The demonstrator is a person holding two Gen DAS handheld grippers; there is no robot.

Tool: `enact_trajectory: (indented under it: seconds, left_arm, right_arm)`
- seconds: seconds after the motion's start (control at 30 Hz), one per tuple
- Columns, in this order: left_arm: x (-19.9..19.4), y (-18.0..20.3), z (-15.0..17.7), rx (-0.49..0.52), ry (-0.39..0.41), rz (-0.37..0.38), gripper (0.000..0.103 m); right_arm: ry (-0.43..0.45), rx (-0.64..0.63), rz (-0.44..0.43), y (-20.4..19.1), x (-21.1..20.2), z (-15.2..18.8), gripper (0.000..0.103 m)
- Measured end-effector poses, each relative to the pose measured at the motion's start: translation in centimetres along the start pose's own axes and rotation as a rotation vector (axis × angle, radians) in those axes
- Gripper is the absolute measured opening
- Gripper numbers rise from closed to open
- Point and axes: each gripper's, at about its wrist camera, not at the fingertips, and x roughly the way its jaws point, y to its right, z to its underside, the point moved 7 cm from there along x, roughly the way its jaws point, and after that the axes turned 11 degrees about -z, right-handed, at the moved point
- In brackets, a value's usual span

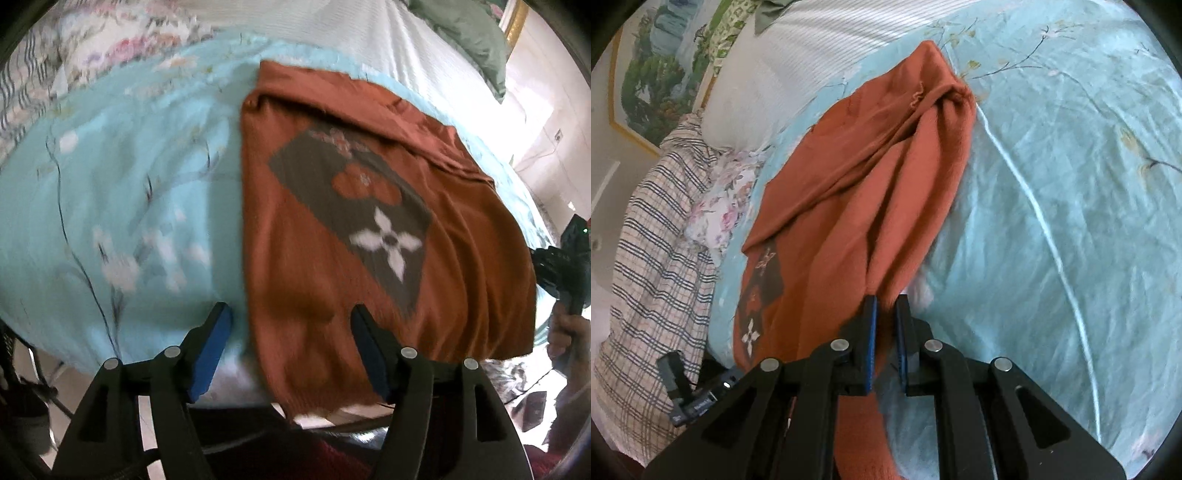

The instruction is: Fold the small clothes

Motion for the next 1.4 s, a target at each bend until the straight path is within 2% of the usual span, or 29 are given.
enact_trajectory:
  seconds: [0.07, 0.27, 0.4, 0.57, 0.67, 0.7, 0.77, 0.83, 0.9, 0.93, 0.97, 1.0, 1.03, 1.07, 1.2, 1.27, 1.4]
  left_arm:
    - [0.5, 0.0, 1.1, -0.017, -0.03, 0.018, 0.067]
    - [0.4, 0.5, 1.8, 0.009, -0.014, -0.003, 0.067]
    - [0.5, 0.9, 1.8, 0.016, -0.017, -0.01, 0.068]
    - [0.5, 1.0, 1.7, 0.019, -0.025, -0.001, 0.068]
    - [0.5, 1.0, 1.8, 0.033, -0.029, -0.001, 0.067]
    - [0.5, 1.0, 1.9, 0.039, -0.03, -0.001, 0.067]
    - [0.6, 1.1, 2.0, 0.052, -0.028, 0.001, 0.067]
    - [0.6, 1.2, 2.1, 0.061, -0.025, 0.0, 0.067]
    - [0.6, 1.1, 2.2, 0.057, -0.025, 0.0, 0.068]
    - [0.5, 0.9, 2.2, 0.049, -0.025, 0.0, 0.067]
    - [0.5, 0.7, 2.3, 0.037, -0.026, 0.002, 0.067]
    - [0.4, 0.4, 2.4, 0.025, -0.027, 0.003, 0.067]
    - [0.4, 0.2, 2.4, 0.013, -0.028, 0.002, 0.066]
    - [0.4, -0.1, 2.5, 0.003, -0.029, 0.004, 0.066]
    - [0.6, -0.5, 2.6, -0.016, -0.033, 0.025, 0.067]
    - [0.7, -0.4, 2.5, -0.008, -0.033, 0.039, 0.071]
    - [0.5, -0.2, 2.4, 0.018, -0.023, 0.077, 0.071]
  right_arm:
    - [0.0, 0.007, -0.012, -0.1, 0.0, 0.2, 0.011]
    - [0.012, 0.002, -0.032, -0.1, 0.0, 0.8, 0.011]
    - [0.012, -0.041, -0.047, -0.8, -0.2, 0.6, 0.005]
    - [0.106, -0.05, -0.056, -1.0, -6.6, -0.6, 0.005]
    - [0.167, -0.038, -0.026, 0.4, -11.4, -1.7, 0.004]
    - [0.173, -0.034, -0.017, 0.7, -11.9, -1.9, 0.0]
    - [0.181, -0.014, 0.005, 2.0, -12.6, -2.3, 0.0]
    - [0.165, 0.014, -0.03, 2.9, -11.9, -2.2, 0.001]
    - [0.168, 0.039, -0.029, 3.5, -11.6, -1.9, 0.001]
    - [0.163, 0.053, -0.023, 3.9, -11.3, -1.6, 0.006]
    - [0.157, 0.066, -0.032, 4.1, -11.1, -1.3, 0.02]
    - [0.158, 0.074, -0.051, 4.1, -11.0, -1.1, 0.048]
    - [0.169, 0.078, -0.08, 4.0, -10.9, -0.7, 0.059]
    - [0.175, 0.068, -0.094, 3.6, -10.9, -0.6, 0.066]
    - [0.13, -0.011, -0.16, 1.9, -9.3, 0.2, 0.066]
    - [0.105, -0.048, -0.204, 1.1, -8.1, 0.3, 0.066]
    - [0.049, -0.076, -0.363, -0.1, -6.6, -0.3, 0.066]
